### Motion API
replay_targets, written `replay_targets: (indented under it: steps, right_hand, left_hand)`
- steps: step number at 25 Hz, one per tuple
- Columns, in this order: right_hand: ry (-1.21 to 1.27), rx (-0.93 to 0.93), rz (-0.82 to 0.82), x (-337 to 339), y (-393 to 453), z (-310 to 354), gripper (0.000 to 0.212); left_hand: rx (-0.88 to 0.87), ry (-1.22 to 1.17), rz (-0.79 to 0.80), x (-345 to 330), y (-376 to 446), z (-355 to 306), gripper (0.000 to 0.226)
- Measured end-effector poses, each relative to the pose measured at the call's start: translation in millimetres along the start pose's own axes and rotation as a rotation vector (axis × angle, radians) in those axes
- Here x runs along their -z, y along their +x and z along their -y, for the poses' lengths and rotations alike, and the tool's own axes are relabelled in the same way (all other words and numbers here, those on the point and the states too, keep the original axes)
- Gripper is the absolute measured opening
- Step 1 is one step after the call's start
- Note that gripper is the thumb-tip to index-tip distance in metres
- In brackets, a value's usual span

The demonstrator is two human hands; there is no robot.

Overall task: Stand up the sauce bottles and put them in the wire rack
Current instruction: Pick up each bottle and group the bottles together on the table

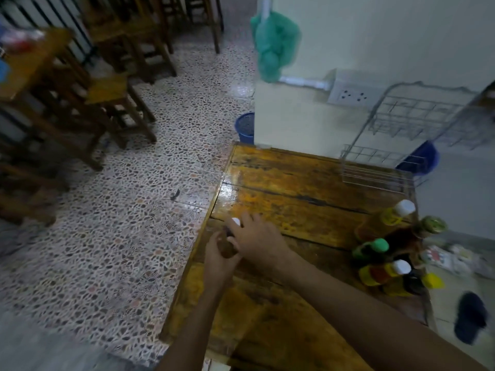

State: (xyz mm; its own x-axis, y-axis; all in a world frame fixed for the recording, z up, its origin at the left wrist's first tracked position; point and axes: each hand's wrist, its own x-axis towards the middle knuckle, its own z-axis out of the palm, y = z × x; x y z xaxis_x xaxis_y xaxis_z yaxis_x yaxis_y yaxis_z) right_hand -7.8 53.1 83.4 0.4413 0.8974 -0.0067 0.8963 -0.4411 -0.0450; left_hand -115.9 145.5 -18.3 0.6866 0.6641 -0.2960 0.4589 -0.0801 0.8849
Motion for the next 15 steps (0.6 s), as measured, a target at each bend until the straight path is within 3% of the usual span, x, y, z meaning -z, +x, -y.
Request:
replay_targets:
  steps: [4,9,15]
  right_hand:
    - [-0.021,0.053,-0.014,-8.9,-6.2,-8.8,0.038]
    - [-0.119,0.058,-0.052,-3.9,-46.6,-54.6,0.03]
    - [-0.061,-0.069,0.017,11.3,-103.0,-96.8,0.029]
  left_hand:
    - [-0.075,0.104,0.202,-12.5,23.9,-15.0,0.022]
    - [-0.114,0.14,0.574,-34.5,15.7,-25.9,0.029]
    - [-0.036,0.134,0.74,-78.4,-26.3,-45.1,0.038]
